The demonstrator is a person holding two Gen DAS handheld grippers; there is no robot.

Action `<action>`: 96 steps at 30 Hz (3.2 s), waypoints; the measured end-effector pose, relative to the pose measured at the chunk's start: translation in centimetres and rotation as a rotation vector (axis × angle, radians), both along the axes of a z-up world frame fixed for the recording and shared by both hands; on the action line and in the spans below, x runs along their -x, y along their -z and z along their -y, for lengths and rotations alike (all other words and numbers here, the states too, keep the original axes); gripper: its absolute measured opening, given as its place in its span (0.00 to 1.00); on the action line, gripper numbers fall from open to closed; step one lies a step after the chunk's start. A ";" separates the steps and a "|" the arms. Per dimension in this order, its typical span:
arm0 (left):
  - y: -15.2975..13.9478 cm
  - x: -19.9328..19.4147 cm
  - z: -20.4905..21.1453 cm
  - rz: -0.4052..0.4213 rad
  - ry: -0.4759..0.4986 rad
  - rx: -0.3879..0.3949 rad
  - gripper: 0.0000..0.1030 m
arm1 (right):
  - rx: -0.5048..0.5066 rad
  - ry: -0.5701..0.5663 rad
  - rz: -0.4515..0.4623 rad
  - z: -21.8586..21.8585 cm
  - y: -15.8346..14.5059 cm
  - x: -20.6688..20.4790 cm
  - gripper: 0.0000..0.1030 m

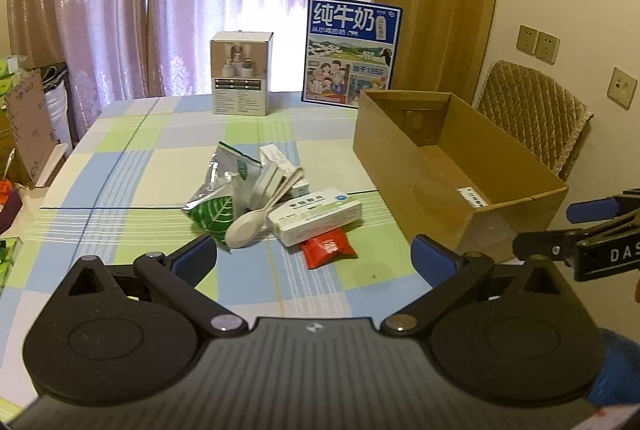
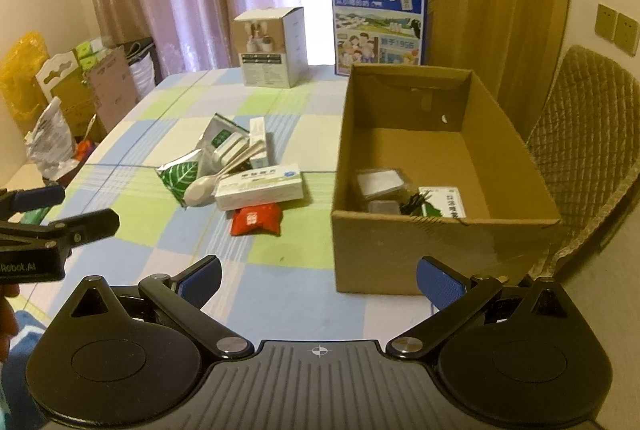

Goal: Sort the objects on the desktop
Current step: 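Withdraw both tools from the cardboard box back over the table items, then grasp the white plastic spoon with the left tool while the right tool grasps the red candy packet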

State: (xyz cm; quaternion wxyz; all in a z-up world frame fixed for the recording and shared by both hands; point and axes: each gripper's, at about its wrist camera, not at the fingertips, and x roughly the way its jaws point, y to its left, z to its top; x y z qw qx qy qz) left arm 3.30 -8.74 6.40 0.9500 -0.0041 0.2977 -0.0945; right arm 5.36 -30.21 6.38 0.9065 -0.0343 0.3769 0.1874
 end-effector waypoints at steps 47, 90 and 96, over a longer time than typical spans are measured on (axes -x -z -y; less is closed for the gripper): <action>10.7 -12.3 -5.6 -0.070 0.252 -0.279 0.78 | 0.059 -0.193 -0.111 -13.0 11.0 -10.7 0.80; 13.4 -15.1 -3.2 -0.153 0.338 -0.267 0.22 | 0.085 -0.152 -0.148 -13.9 14.3 -12.0 0.38; 12.0 -13.0 -4.6 -0.243 0.271 -0.068 0.13 | 0.012 -0.144 -0.205 -12.9 13.1 -9.7 0.38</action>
